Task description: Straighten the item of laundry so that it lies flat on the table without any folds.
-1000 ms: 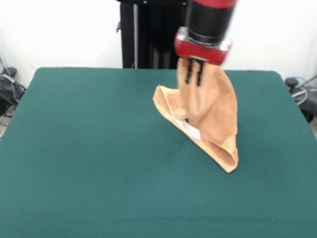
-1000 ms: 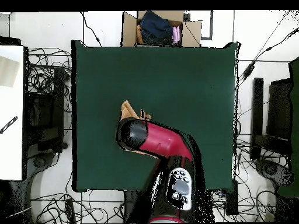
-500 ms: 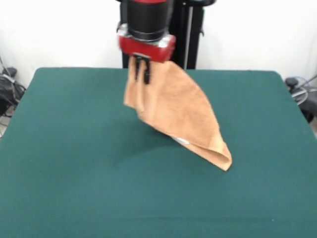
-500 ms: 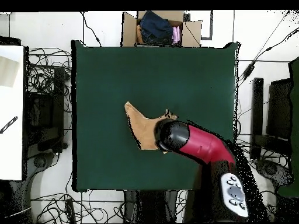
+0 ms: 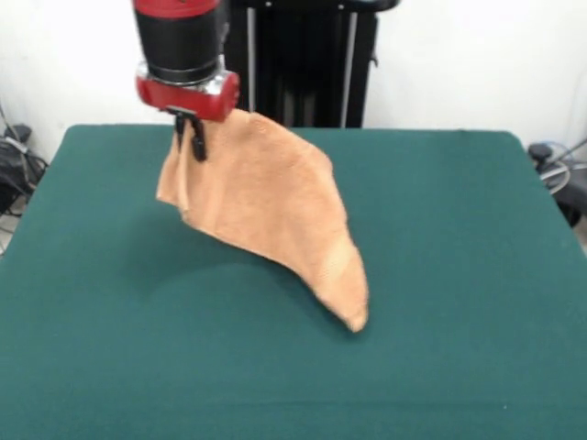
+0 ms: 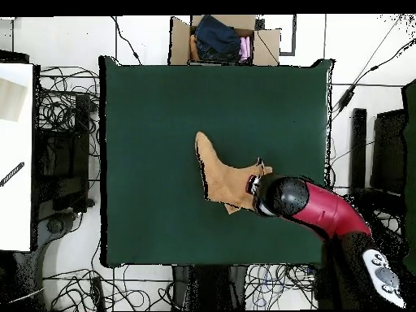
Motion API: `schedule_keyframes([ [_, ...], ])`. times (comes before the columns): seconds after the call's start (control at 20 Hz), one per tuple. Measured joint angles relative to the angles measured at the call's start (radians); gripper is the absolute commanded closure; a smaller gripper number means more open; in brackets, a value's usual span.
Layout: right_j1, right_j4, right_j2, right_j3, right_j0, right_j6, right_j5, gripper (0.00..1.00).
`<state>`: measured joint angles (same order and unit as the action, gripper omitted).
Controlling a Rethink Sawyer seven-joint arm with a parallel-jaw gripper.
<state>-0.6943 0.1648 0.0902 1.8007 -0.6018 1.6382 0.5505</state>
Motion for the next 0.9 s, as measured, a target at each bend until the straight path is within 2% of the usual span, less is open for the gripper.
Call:
schedule_keyframes([
  [0.35, 0.007, 0.08, 0.093, -0.044, -0.11, -0.108, 0.074, 1.0],
  [0.9, 0.035, 0.126, 0.167, -0.144, -0.168, -0.188, 0.203, 1.0],
])
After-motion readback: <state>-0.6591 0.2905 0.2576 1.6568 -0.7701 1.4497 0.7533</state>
